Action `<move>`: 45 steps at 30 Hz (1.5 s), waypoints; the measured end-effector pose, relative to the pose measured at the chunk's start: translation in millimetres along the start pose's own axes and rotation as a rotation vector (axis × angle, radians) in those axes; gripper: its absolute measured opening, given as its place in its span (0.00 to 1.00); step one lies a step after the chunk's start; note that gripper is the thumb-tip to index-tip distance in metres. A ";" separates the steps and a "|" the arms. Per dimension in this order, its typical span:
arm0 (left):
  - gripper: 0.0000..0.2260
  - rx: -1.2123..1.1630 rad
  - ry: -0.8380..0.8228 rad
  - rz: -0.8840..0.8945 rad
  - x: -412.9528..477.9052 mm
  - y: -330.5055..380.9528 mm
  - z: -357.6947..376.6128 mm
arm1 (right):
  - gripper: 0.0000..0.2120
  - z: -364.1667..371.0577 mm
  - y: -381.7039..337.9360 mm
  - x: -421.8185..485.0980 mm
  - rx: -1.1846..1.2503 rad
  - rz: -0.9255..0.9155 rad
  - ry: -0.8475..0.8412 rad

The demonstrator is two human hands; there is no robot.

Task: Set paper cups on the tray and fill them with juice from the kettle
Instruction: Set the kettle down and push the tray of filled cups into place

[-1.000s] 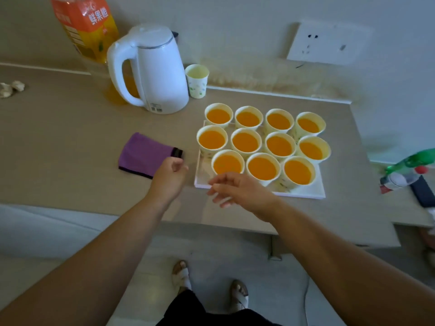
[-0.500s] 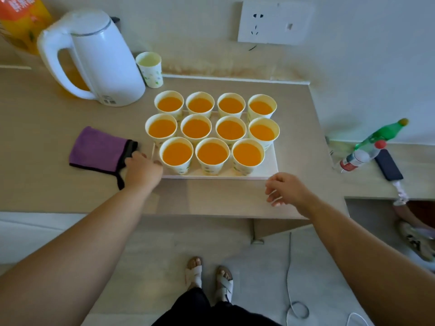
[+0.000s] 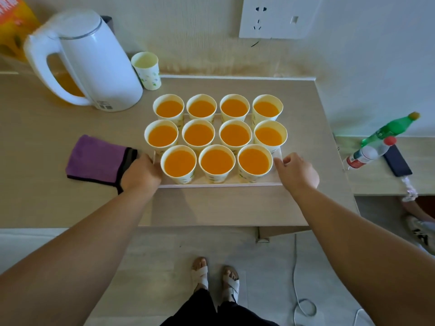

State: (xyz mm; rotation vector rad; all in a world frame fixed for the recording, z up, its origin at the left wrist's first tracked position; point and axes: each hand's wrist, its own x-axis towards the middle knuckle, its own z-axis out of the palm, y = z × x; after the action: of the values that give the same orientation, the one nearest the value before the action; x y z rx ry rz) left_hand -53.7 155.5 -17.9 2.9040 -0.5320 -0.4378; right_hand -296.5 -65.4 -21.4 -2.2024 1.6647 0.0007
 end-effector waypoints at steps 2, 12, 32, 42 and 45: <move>0.07 0.025 0.004 -0.005 1.8 0.3 0.6 | 0.15 -0.8 -5.6 2.8 -0.016 0.015 -0.006; 0.06 0.073 -0.014 0.040 11.5 0.6 1.4 | 0.10 -3.8 -23.3 14.6 -0.170 0.056 -0.064; 0.14 0.025 -0.118 0.040 12.5 1.6 -5.7 | 0.13 4.5 -17.5 19.3 -0.072 0.086 -0.088; 0.09 0.151 -0.067 0.023 11.9 8.3 -2.0 | 0.21 17.2 -13.8 18.2 -0.190 0.044 -0.010; 0.07 0.198 -0.061 0.081 11.5 7.8 0.0 | 0.20 16.8 -12.8 17.0 -0.208 0.032 -0.004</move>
State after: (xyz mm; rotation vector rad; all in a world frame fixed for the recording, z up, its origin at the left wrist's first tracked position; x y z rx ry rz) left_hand -45.9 144.1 -19.3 3.0506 -0.7389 -0.4891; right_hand -275.8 -73.3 -37.0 -2.3220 1.7685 0.1951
